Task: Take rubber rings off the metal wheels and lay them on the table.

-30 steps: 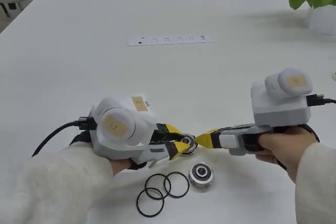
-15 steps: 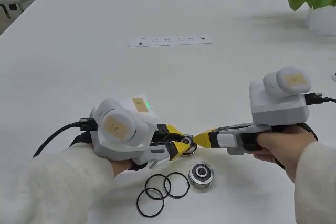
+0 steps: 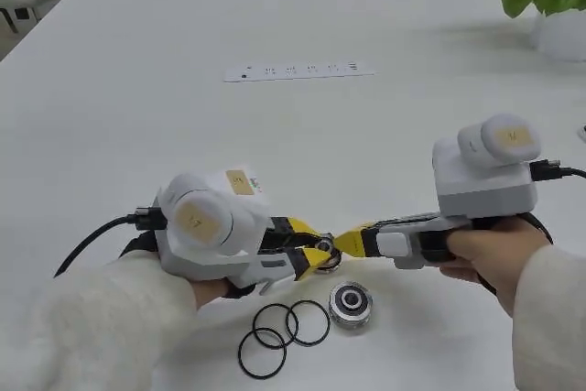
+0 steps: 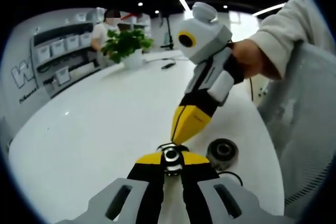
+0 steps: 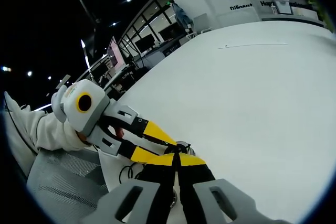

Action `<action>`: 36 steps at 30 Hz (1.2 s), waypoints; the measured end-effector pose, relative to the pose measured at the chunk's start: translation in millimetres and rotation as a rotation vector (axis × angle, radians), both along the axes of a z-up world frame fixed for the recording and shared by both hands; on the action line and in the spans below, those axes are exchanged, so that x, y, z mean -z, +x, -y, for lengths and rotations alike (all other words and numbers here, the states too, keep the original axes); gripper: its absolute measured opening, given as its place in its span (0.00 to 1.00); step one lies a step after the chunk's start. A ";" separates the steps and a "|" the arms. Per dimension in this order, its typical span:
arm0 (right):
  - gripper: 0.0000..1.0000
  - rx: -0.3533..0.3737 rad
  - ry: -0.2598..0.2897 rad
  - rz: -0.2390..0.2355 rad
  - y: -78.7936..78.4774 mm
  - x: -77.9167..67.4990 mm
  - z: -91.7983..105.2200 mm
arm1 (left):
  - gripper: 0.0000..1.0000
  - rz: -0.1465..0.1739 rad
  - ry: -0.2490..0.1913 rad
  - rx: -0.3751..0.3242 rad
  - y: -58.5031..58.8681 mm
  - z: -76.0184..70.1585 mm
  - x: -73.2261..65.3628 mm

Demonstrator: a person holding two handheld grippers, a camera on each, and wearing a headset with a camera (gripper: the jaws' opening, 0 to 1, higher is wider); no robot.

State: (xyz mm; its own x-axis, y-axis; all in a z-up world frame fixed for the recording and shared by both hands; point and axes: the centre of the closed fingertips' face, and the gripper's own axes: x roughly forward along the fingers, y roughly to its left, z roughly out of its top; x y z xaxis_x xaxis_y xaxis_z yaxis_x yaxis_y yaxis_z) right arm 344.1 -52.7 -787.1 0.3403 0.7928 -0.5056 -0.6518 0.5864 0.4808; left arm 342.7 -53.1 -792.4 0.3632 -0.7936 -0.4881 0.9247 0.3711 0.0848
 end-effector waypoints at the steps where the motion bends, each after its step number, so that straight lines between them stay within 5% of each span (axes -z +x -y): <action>1: 0.00 -0.002 0.003 0.000 -0.2 -0.2 -0.4 | 0.12 -0.002 -0.002 0.000 -0.1 0.0 0.0; 9: 0.00 -0.018 0.021 0.002 -1.9 -3.3 -3.4 | 0.13 -0.002 -0.006 -0.001 -0.4 -0.2 0.0; 12: 0.00 -0.033 0.126 0.007 -3.6 -21.0 -13.4 | 0.13 -0.005 -0.014 -0.003 -0.4 -0.3 -0.1; 14: 0.00 -0.040 0.064 0.038 -1.4 -17.6 -9.3 | 0.13 -0.006 -0.016 -0.005 -0.4 -0.3 0.0; 27: 0.00 -0.031 0.025 0.003 -4.2 -3.6 -3.2 | 0.13 0.004 -0.018 -0.004 -0.4 0.2 -0.2; 36: 0.00 -0.035 0.013 -0.005 -5.4 -0.4 -2.7 | 0.16 -0.030 -0.002 -0.003 -3.3 1.6 -0.6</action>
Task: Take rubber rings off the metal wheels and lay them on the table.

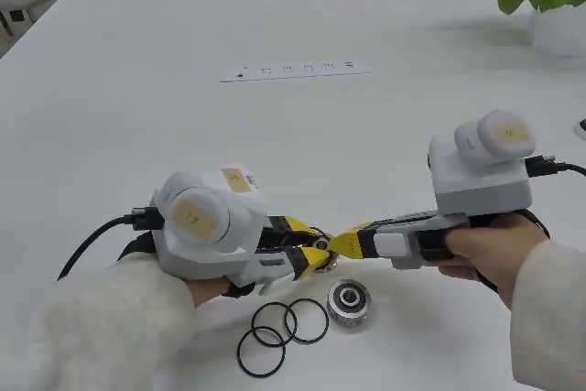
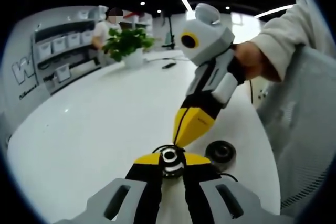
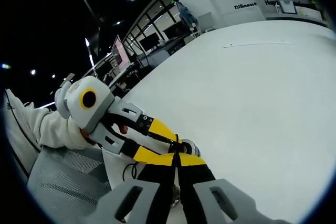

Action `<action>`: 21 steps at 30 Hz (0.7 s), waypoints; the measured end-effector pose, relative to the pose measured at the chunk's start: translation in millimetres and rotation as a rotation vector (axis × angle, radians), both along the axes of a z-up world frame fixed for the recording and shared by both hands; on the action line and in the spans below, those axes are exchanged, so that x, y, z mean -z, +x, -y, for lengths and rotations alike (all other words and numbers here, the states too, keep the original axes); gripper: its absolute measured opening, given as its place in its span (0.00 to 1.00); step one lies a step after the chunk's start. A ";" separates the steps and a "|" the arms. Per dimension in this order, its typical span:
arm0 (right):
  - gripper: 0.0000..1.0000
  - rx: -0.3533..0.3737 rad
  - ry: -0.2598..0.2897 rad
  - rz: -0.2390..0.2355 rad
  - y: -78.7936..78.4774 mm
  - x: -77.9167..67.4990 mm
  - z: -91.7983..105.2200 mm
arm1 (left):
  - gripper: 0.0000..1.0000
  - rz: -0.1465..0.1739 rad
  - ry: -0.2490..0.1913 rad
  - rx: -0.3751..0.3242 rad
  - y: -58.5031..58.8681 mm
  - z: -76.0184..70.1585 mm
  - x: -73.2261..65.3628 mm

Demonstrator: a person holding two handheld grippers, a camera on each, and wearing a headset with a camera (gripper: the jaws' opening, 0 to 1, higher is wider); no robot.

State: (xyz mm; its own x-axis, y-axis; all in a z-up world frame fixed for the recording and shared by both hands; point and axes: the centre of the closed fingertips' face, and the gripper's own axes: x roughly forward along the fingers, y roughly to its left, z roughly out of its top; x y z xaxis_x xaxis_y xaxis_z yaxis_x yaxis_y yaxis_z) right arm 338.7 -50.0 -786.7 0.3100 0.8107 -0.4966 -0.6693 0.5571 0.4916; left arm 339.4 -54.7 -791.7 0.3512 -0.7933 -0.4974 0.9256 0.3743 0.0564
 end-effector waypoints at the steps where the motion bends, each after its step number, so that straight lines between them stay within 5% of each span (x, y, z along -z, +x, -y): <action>1: 0.00 0.001 -0.001 0.000 0.2 0.1 0.5 | 0.17 -0.001 0.003 0.005 -0.8 0.3 0.0; 12: 0.00 0.033 0.024 0.007 4.9 -8.2 6.0 | 0.24 0.017 0.001 0.029 -2.6 -3.3 -18.7; 21: 0.00 0.057 0.068 0.041 7.5 -30.9 6.2 | 0.38 0.031 -0.020 0.038 -7.9 -7.5 -43.8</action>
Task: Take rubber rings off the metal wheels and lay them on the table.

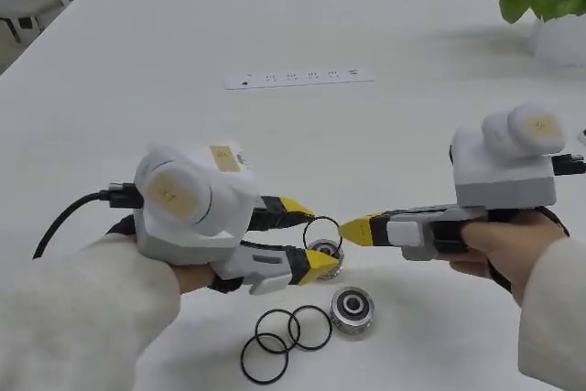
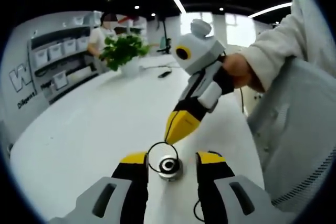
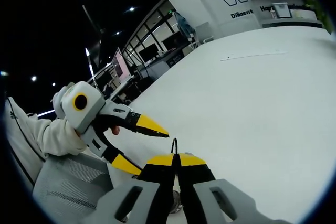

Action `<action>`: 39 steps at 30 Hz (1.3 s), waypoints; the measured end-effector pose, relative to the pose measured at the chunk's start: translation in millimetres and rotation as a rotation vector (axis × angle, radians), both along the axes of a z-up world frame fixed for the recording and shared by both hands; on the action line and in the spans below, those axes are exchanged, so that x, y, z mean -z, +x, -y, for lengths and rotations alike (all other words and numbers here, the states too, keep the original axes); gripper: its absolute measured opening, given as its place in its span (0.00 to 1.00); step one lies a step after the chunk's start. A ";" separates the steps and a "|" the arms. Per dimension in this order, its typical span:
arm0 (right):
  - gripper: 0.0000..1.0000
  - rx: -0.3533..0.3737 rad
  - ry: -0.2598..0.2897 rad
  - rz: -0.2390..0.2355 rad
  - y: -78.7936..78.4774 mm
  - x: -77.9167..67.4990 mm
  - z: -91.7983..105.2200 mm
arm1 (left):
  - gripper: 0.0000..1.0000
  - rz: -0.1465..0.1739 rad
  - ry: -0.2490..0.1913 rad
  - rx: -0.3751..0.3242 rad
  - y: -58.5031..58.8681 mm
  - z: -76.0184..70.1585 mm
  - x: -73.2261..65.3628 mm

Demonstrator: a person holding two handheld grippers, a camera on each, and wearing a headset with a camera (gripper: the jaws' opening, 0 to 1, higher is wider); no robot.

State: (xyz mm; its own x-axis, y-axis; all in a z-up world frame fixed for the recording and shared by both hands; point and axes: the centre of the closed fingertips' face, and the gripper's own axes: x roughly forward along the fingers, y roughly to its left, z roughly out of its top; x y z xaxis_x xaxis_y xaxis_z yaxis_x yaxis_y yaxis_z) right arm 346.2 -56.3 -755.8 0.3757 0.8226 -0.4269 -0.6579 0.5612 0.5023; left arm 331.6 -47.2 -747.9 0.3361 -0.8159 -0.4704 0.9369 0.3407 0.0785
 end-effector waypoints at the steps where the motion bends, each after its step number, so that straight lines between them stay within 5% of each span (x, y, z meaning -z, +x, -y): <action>1: 0.00 0.000 0.003 0.004 -0.2 -2.5 0.2 | 0.39 0.000 -0.005 0.000 -0.5 -0.5 -2.9; 9: 0.00 0.014 0.015 0.044 3.0 -16.6 3.5 | 0.48 0.036 -0.030 -0.019 -0.2 -12.0 -29.6; 18: 0.00 0.024 0.032 0.075 5.2 -29.4 3.1 | 0.58 0.045 0.029 -0.041 -11.6 -37.5 -29.1; 23: 0.00 0.011 0.036 0.085 3.3 -33.9 0.1 | 0.69 0.054 -0.002 -0.025 -17.3 -42.5 -38.7; 31: 0.00 -0.011 0.044 0.087 -0.7 -38.1 -5.1 | 0.78 0.023 -0.062 -0.008 -31.4 -53.6 -46.5; 39: 0.00 -0.054 0.039 0.083 -8.2 -38.1 -13.4 | 0.85 -0.001 -0.051 -0.015 -38.3 -66.3 -38.5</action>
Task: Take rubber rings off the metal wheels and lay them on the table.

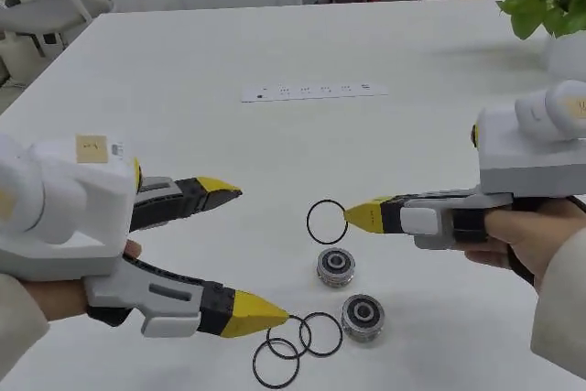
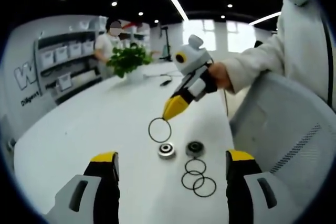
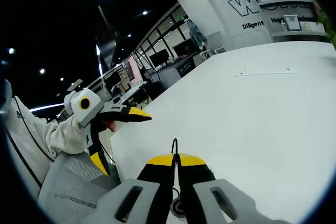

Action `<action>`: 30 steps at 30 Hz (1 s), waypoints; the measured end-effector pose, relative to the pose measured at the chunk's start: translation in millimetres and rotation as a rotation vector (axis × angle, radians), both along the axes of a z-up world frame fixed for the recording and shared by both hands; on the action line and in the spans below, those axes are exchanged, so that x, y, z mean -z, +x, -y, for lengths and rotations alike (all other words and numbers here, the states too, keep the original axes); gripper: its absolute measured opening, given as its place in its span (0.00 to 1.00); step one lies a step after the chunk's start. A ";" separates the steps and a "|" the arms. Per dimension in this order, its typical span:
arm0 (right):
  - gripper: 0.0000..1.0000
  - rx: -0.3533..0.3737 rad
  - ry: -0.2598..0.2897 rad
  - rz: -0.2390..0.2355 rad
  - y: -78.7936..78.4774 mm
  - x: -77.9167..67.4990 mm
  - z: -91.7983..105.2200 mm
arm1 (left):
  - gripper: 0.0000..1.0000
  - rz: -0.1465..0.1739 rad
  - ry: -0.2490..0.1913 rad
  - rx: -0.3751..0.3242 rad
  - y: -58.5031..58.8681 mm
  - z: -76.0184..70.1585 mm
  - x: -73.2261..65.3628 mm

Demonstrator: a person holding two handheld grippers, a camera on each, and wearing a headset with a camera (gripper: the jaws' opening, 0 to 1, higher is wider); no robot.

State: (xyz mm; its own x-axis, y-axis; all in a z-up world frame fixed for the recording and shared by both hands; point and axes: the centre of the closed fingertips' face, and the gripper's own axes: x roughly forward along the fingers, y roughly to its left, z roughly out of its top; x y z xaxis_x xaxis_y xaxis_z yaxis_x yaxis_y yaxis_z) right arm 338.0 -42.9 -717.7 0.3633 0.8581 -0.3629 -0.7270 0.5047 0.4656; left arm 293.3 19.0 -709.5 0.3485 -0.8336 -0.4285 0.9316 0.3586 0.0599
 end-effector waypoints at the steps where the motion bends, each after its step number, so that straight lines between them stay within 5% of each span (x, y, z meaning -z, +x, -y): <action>1: 0.00 -0.004 0.001 -0.001 -0.7 -0.1 -0.7 | 0.85 -0.004 0.000 -0.004 0.2 -1.2 1.1; 14: 0.00 -0.140 -0.025 -0.026 -25.1 6.5 -19.3 | 0.86 -0.052 0.072 0.029 -10.1 -2.9 24.0; 21: 0.00 -0.302 -0.103 -0.105 -58.4 30.0 -30.1 | 0.85 -0.059 0.098 0.046 -13.4 -3.8 29.2; 30: 0.00 -0.366 -0.162 -0.138 -71.8 47.9 -30.2 | 0.85 -0.069 0.111 0.067 -18.6 -2.0 32.6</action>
State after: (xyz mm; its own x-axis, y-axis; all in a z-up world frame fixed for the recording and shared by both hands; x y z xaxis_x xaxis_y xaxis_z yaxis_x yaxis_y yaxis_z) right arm 266.3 -12.6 -765.7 -0.0168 0.8492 -0.5278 -0.8083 0.2992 0.5070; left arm 274.7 21.0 -742.1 0.2600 -0.8002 -0.5404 0.9565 0.2902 0.0305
